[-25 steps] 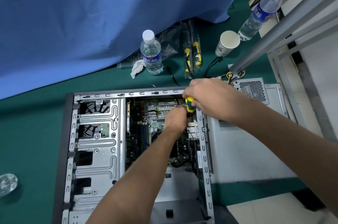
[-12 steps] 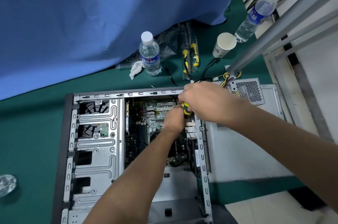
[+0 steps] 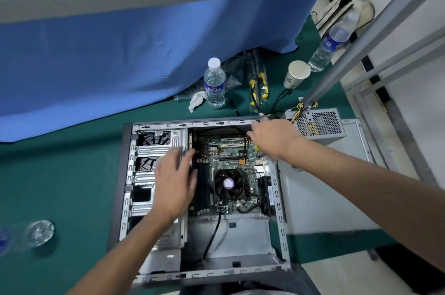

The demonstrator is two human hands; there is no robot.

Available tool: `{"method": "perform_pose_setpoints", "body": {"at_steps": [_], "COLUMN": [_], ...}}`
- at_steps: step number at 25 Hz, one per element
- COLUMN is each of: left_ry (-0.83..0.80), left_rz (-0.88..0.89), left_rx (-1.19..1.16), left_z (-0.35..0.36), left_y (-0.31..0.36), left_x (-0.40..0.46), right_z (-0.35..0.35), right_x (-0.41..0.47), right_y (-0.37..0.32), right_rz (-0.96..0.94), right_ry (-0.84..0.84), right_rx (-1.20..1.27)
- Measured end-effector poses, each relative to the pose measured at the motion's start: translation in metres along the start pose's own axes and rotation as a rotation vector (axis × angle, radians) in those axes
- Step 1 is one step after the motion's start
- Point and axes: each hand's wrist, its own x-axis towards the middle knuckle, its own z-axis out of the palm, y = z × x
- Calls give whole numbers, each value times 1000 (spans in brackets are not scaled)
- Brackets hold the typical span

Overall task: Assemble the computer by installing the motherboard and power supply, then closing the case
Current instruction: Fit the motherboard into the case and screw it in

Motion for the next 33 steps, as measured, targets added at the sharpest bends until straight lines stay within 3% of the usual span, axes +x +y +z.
{"method": "perform_pose_setpoints", "body": {"at_steps": [4,6,8,10,13,14,16,18,20,23,25,28,33], "left_ry": [-135,-128,-106,-99,-109,-112,-101,-87,-72,-68,-60,-50,-36], "left_rz": [-145,-122,-126,-134,-129,-128,-130,-131,-133,-130,-127,-130,-126], "left_rx": [58,98,105,113,121,125,131,134,136,128,123,119,103], "left_z": [-5,-1,2,4,4,4,5,6,8,10,11,12,11], "left_y": [-32,-36,-37,-38,-38,-38,-38,-39,-41,-42,-42,-43,-42], "left_x": [-18,-20,-19,-20,-19,-19,-20,-19,-19,-19,-20,-20,-21], "right_z": [-1,-3,0,1,-12,-17,-18,-6,2,-1,0,9,0], "right_x": [-3,-5,-6,-5,5,8,8,7,7,11,8,7,15], "right_y": [-4,-7,-11,-14,-7,-5,-9,-16,-18,-8,-9,-18,-16], "right_rz": [-75,-100,4,79,30,-1,-14,85,128,30,-13,148,75], "right_ry": [-101,-66,-9,-79,-260,-255,-146,-25,-29,-96,-48,50,-68], "right_rx": [154,137,47,40,242,285,114,-47,-3,226,164,-16,138]}}
